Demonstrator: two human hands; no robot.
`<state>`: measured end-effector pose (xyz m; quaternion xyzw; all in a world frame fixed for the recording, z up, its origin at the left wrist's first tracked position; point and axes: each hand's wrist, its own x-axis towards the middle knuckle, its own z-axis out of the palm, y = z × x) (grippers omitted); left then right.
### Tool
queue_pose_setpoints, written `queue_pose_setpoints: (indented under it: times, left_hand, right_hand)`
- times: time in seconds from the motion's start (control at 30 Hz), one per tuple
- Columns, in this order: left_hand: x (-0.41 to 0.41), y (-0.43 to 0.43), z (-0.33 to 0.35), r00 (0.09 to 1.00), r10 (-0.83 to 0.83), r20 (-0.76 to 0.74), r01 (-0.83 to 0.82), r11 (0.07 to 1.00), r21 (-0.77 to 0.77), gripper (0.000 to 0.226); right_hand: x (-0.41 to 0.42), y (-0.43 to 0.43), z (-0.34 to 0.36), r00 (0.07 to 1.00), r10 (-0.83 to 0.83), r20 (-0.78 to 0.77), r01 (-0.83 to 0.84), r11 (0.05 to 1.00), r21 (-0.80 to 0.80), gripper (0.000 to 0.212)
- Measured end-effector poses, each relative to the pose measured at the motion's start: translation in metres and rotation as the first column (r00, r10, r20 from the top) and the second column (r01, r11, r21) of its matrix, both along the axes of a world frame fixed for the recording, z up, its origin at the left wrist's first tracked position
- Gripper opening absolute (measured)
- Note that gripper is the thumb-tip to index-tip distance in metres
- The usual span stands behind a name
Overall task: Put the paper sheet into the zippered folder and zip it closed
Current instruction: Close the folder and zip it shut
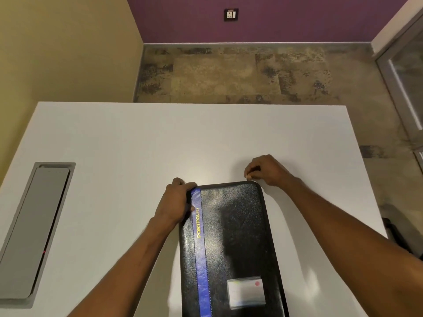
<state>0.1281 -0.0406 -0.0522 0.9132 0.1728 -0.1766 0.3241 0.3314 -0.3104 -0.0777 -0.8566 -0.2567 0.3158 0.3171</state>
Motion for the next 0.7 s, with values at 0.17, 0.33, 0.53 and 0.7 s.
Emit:
queue_pose_setpoints:
  times: [0.17,0.33,0.53,0.7]
  left_hand:
    - [0.005,0.004,-0.001,1.000,-0.027,0.005,0.027,1.000,-0.009,0.073]
    - [0.008,0.004,-0.001,0.999,-0.038,0.010,0.038,0.999,-0.016,0.070]
    - [0.006,0.004,-0.003,0.999,0.033,0.037,-0.031,0.998,-0.060,0.084]
    - [-0.001,0.006,-0.005,0.980,0.179,0.085,-0.170,0.980,-0.104,0.097]
  right_hand:
    - [0.026,0.033,0.006,0.965,0.236,-0.116,-0.251,0.959,-0.133,0.014]
    - [0.024,0.068,0.007,0.918,0.326,-0.227,-0.357,0.927,-0.113,0.016]
    - [0.012,0.103,0.007,0.886,0.389,-0.254,-0.414,0.909,-0.054,0.010]
    - [0.012,0.111,0.010,0.896,0.346,-0.279,-0.374,0.926,-0.052,0.010]
